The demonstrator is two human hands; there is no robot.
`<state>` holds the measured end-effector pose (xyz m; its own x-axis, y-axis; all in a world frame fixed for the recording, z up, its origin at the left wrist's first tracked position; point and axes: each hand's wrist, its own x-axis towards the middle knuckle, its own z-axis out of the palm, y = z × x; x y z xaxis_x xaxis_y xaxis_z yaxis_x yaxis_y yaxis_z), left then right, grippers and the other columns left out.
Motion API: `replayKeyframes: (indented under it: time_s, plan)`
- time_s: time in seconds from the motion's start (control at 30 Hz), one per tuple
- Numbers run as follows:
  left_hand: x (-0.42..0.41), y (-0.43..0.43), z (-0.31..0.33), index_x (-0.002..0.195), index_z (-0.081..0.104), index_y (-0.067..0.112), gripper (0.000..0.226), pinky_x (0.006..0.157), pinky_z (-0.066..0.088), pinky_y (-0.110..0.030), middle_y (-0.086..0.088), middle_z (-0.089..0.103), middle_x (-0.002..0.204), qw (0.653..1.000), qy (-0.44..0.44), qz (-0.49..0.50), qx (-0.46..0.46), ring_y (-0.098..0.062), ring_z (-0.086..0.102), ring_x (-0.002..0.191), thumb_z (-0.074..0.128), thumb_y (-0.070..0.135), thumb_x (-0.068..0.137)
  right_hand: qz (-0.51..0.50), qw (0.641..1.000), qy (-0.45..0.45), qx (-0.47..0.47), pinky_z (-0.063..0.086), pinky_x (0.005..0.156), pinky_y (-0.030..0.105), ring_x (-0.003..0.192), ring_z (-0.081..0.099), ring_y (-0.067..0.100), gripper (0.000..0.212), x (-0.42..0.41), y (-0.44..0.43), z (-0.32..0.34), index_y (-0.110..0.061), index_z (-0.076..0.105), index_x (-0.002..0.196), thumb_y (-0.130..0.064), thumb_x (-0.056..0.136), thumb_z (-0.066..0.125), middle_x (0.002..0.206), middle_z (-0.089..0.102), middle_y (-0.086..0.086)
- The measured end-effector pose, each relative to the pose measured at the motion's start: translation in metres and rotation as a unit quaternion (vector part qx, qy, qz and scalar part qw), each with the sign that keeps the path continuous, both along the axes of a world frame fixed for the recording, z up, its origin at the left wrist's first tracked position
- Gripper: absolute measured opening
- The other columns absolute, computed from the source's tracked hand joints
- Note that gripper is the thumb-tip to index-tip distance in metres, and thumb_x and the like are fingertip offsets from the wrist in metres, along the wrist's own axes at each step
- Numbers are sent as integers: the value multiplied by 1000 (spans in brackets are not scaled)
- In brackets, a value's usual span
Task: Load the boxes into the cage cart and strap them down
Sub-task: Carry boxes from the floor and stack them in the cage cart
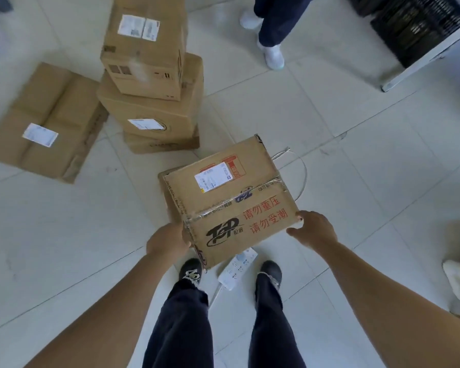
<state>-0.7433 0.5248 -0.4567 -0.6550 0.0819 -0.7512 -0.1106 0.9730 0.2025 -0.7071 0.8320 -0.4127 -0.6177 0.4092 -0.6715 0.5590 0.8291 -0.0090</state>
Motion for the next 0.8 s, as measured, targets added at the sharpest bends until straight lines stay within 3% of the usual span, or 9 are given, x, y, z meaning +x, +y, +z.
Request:
replayKeyframes:
  time_s: [0.2, 0.33, 0.47, 0.57, 0.67, 0.8]
  plan:
    - [15, 42, -59, 133, 50, 8, 39, 91, 46, -36, -11, 57, 132, 990, -32, 133, -18, -28, 55, 119, 50, 25, 98, 44, 998, -39, -18, 52, 92, 39, 114, 55, 23, 49, -22, 56, -84, -23, 55, 130, -42, 85, 62, 120, 63, 0]
    - [30, 64, -105, 139, 43, 7, 49, 97, 42, -37, -12, 50, 140, 972, -37, 230, -23, -29, 48, 127, 54, 27, 96, 58, 997, -43, -39, 53, 93, 43, 116, 56, 26, 55, -30, 86, -142, -23, 54, 134, -44, 84, 60, 124, 63, 2]
    - [36, 76, -157, 134, 44, 6, 49, 92, 43, -40, -16, 51, 132, 949, -35, 312, -20, -33, 50, 121, 57, 28, 93, 58, 997, -20, -43, 56, 86, 45, 109, 59, 28, 49, -39, 103, -200, -24, 52, 125, -45, 81, 57, 113, 63, 2]
    - [37, 77, -199, 123, 45, 6, 47, 80, 47, -41, -14, 57, 119, 925, -25, 379, 4, -33, 56, 107, 61, 31, 87, 45, 998, 25, -32, 56, 80, 47, 103, 60, 30, 49, -47, 110, -244, -20, 46, 121, -40, 77, 53, 107, 61, 3]
    - [39, 77, -231, 127, 41, 9, 58, 76, 47, -40, -10, 59, 120, 893, -19, 449, 29, -34, 57, 106, 69, 35, 83, -2, 998, 48, -31, 53, 81, 49, 102, 59, 33, 48, -59, 106, -267, -12, 37, 128, -28, 86, 53, 112, 59, 10]
    - [41, 80, -253, 136, 36, 11, 77, 85, 49, -43, -6, 56, 127, 846, -2, 528, 78, -33, 57, 111, 80, 27, 75, -70, 994, 62, -62, 55, 81, 51, 96, 63, 33, 41, -66, 109, -296, -15, 40, 122, -29, 86, 53, 109, 62, 9]
